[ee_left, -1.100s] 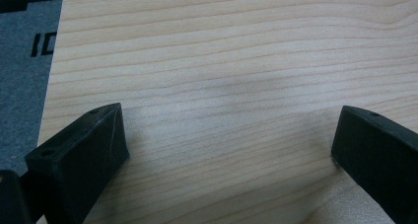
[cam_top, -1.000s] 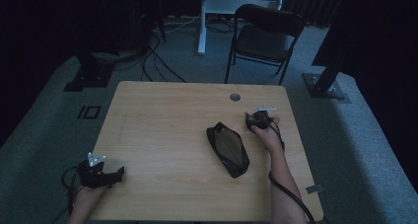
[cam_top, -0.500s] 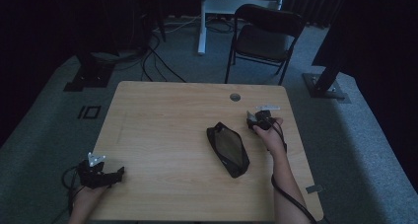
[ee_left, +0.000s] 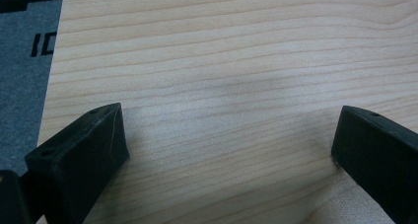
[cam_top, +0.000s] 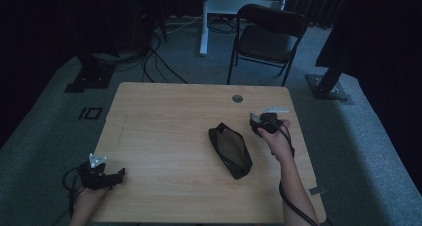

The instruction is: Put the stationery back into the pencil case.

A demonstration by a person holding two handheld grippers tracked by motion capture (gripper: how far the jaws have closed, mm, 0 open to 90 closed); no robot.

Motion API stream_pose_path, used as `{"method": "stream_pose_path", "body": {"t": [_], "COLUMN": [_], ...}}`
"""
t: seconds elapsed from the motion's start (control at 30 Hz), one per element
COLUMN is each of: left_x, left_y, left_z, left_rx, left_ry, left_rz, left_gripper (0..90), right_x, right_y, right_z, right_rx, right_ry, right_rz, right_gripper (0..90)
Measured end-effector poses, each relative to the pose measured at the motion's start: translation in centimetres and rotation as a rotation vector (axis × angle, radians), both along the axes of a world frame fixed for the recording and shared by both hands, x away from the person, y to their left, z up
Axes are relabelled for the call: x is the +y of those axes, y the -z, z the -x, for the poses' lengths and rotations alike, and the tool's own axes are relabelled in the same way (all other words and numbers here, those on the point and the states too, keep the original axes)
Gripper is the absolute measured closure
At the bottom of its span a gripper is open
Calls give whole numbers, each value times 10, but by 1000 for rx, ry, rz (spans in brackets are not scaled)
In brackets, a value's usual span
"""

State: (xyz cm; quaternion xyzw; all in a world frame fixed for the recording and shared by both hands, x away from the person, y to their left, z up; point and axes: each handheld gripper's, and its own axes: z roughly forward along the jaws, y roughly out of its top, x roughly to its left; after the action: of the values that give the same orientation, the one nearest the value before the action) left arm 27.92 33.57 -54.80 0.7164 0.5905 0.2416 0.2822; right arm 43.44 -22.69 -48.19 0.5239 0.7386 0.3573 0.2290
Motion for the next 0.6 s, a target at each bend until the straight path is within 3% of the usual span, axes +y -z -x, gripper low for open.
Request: {"method": "stream_pose_path", "body": {"t": [0.5,0.6], "left_x": [0,0], "left_y": [0,0], "left_z": [0,0], "left_rx": [0,0], "left_ry": [0,0], "left_rz": [0,0], "left_gripper": [6,6], "right_x": [11,15], "right_y": [-29,-32], "right_z": [30,35], "right_rx": [-37,-36], "right_ry": [-23,-27], "right_rz": [-49,-38], "right_gripper": [500,500]}}
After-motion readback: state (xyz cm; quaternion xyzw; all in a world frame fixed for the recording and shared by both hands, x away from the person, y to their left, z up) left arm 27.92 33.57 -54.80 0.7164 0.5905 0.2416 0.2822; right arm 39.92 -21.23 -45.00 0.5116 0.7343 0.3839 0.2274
